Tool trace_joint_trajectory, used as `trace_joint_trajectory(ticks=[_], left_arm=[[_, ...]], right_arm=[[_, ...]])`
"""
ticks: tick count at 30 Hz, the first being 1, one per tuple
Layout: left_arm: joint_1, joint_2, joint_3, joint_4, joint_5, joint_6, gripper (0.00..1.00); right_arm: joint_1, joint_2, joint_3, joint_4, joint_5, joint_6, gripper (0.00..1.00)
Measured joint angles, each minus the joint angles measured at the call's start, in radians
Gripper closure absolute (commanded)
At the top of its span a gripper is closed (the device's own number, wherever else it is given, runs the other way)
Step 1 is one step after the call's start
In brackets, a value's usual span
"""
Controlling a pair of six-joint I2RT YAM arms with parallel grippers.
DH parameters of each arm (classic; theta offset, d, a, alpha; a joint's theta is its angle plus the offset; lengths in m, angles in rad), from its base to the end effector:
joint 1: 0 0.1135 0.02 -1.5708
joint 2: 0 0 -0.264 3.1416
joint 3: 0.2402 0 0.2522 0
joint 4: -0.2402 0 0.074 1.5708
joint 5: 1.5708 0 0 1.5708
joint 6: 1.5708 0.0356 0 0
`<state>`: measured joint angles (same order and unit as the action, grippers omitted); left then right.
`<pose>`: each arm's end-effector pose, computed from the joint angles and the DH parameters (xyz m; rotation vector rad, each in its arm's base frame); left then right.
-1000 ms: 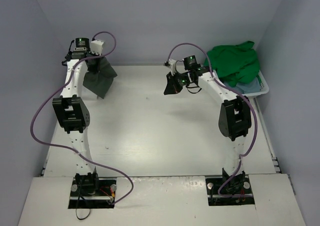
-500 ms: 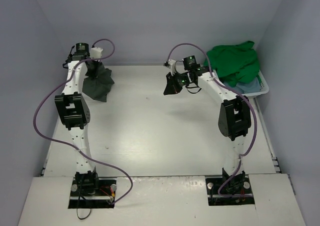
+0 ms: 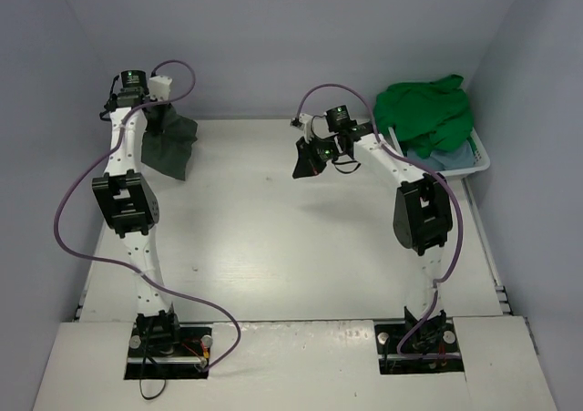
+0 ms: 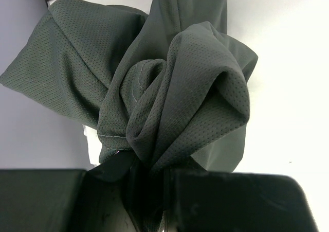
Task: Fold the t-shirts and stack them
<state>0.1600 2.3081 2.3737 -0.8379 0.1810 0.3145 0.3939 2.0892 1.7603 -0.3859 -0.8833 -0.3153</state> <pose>0.5105 0.0759 0.3088 0.2683 2.3119 0.0255 0.4280 0.2077 0.2572 -1.1653 1.8299 1.0399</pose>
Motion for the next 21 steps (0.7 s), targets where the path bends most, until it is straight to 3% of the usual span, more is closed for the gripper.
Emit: trace_joint_trajectory(ticks=[21], left_arm=[[0.040, 0.035, -0.040, 0.058, -0.082, 0.023, 0.99]], right_arm=[[0.001, 0.004, 0.000, 0.000, 0.000, 0.000, 1.00]])
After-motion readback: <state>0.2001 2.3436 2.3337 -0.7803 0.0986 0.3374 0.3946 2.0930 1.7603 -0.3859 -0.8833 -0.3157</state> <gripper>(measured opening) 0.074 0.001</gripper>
